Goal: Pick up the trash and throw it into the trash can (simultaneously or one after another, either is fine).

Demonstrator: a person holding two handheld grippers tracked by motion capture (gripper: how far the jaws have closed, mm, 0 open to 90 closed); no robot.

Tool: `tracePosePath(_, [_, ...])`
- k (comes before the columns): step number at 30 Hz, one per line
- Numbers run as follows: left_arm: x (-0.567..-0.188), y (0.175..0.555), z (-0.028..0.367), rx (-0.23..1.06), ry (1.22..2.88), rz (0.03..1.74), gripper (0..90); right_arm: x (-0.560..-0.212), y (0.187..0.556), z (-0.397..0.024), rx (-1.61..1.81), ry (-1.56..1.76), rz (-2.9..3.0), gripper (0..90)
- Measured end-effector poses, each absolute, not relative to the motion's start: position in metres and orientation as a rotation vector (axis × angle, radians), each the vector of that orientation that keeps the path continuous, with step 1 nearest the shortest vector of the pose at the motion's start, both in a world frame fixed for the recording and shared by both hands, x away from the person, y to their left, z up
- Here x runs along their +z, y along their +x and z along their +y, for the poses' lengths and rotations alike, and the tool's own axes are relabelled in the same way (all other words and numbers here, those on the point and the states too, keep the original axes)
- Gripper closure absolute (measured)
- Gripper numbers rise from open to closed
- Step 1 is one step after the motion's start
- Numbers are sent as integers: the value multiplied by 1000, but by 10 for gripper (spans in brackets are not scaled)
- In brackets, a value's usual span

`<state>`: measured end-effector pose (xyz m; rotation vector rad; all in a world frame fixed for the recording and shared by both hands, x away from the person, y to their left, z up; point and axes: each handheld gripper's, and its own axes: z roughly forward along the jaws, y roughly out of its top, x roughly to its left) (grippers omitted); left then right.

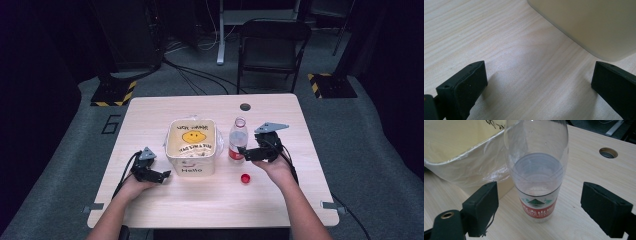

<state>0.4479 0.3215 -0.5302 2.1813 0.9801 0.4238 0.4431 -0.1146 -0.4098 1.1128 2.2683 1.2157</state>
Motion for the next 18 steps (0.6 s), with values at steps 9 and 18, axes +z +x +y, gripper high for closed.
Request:
tracePosePath(9, [-530,448,322,424,2181,980,2,-410,449,-106,1217,1101,2273,132])
tracePosePath(18, [-530,448,322,424,2182,980,1,-411,456,-98,1210,1107,2268,103])
